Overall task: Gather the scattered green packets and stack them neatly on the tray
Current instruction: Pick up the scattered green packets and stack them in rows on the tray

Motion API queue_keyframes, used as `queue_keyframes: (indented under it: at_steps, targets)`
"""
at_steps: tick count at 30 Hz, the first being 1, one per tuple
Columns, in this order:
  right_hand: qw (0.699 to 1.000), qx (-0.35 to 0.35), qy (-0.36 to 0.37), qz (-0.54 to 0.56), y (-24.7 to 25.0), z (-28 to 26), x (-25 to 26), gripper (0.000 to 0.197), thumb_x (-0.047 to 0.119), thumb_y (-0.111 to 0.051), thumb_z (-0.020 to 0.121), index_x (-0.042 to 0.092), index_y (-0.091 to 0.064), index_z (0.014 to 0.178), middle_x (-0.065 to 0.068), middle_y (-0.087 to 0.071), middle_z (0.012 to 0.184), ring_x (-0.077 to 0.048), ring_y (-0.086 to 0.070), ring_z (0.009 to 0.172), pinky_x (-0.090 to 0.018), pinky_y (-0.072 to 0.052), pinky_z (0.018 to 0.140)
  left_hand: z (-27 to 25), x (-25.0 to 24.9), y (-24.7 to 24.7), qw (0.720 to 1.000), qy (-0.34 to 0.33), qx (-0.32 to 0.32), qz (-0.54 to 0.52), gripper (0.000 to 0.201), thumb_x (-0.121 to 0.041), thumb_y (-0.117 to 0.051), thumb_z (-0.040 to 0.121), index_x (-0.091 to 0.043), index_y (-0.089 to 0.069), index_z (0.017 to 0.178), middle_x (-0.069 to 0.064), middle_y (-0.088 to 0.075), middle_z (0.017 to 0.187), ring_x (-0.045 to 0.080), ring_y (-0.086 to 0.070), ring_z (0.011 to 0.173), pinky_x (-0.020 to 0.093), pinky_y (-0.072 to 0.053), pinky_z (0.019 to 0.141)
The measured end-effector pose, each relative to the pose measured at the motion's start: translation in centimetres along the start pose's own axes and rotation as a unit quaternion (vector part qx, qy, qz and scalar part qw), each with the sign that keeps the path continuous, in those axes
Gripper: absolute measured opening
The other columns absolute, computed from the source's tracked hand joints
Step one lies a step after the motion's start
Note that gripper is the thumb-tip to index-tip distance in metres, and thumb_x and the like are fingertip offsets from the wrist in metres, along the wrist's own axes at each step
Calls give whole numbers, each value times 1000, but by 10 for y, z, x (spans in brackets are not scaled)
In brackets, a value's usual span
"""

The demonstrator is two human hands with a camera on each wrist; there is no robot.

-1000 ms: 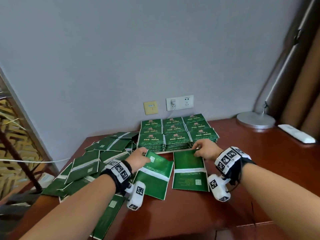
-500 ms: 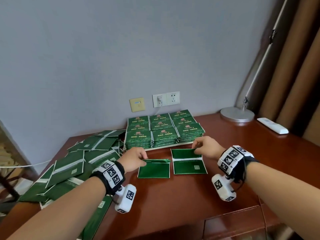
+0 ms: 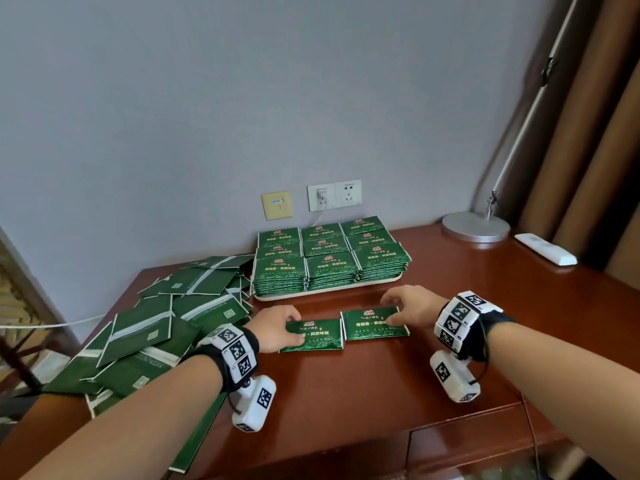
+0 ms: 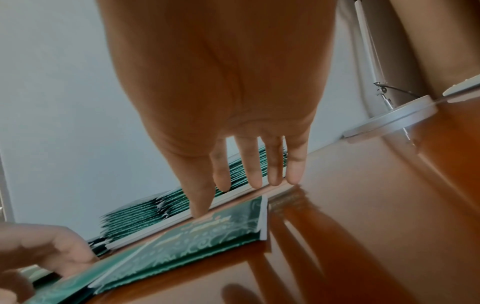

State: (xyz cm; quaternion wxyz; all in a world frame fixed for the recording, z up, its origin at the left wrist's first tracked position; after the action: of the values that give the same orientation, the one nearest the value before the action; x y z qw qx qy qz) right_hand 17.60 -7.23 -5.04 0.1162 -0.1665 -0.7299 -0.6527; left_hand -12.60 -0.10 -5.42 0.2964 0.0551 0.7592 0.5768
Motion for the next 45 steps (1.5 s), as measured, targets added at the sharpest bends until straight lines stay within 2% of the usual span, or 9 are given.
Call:
queue_keyframes:
  at_steps: [6, 13, 18, 22, 28, 32, 38, 40, 45]
  targets:
    - [998, 22, -4, -51, -3, 2, 3, 67, 32, -79, 77, 20, -50, 136, 1, -55, 134, -18, -55, 118, -30, -46, 98, 4, 0, -2, 1000, 19, -24, 4, 67, -34, -86, 70, -21, -56, 129, -1, -55, 125, 16, -58, 110, 30, -48, 94]
    - [997, 21, -33, -61, -3, 5, 3, 64, 38, -84, 70, 8, -60, 122, -4, -62, 116, -20, -60, 102, -26, -49, 80, 5, -6, 2, 999, 16, -34, 7, 50, -28, -92, 59, -23, -56, 93, -1, -52, 106, 18, -61, 88, 36, -56, 80]
    - [998, 35, -44, -30, -3, 4, 3, 64, 35, -86, 66, 18, -52, 117, 1, -56, 117, -18, -56, 102, -30, -49, 85, 5, -7, 5, 997, 12, -26, -75, 41, -5, -79, 71, -22, -54, 99, 7, -64, 104, 22, -66, 75, 36, -57, 66]
    - [996, 19, -34, 83, 3, 5, 8, 44, 8, -80, 74, 18, -49, 105, -3, -54, 109, -19, -61, 80, -33, -57, 65, 6, -5, 9, 989, 16, -38, -139, 42, 1, -77, 75, -25, -55, 100, 8, -62, 107, 16, -57, 68, 30, -47, 57]
    - [971, -61, -1, 233, 25, 14, 18, 49, -6, -67, 81, 19, -49, 118, -10, -57, 88, -24, -60, 65, -34, -54, 51, 10, -8, 25, 972, 30, -88, -218, 46, 0, -72, 82, -21, -50, 116, 7, -57, 100, 15, -51, 52, 27, -43, 44]
    - [949, -129, 29, 285, 40, 28, 21, 49, -8, -64, 81, 25, -51, 115, -15, -59, 93, -24, -63, 68, -33, -57, 56, 18, -9, 41, 949, 25, -125, -288, 44, 3, -68, 86, -20, -48, 118, -1, -38, 127, 31, -64, 92, 37, -61, 60]
    - [926, -211, 33, 311, 63, 61, 13, 42, -7, -64, 81, 30, -60, 99, -11, -63, 89, -28, -64, 68, -50, -58, 66, 46, 0, 73, 923, 32, -221, -315, 40, 1, -65, 90, -20, -46, 117, 10, -45, 127, 23, -63, 80, 37, -62, 62]
    - [921, -221, 22, 321, 70, 77, 9, 36, -6, -64, 83, 24, -62, 101, -10, -63, 89, -29, -66, 71, -47, -59, 62, 62, 6, 82, 916, 41, -242, -318, 36, 1, -63, 91, -19, -48, 116, 14, -44, 137, 25, -66, 83, 35, -62, 63]
    - [915, -241, -19, 324, 85, 121, -8, 24, -3, -65, 85, 19, -66, 95, -11, -64, 93, -16, -60, 67, -16, -48, 48, 98, 22, 99, 909, 73, -274, -305, 18, -1, -62, 93, -11, -60, 108, 17, -48, 139, 16, -58, 85, 29, -56, 64]
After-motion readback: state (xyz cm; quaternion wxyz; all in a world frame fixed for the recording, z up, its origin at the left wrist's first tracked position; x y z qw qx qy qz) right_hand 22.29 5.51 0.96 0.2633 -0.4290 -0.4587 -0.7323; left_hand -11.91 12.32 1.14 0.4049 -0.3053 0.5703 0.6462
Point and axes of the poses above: each hand's wrist, its own z-axis towards the middle knuckle, its own y-axis out of the back of the hand, x = y × z, the point moved 1 cm from there along z, towards the middle knuckle
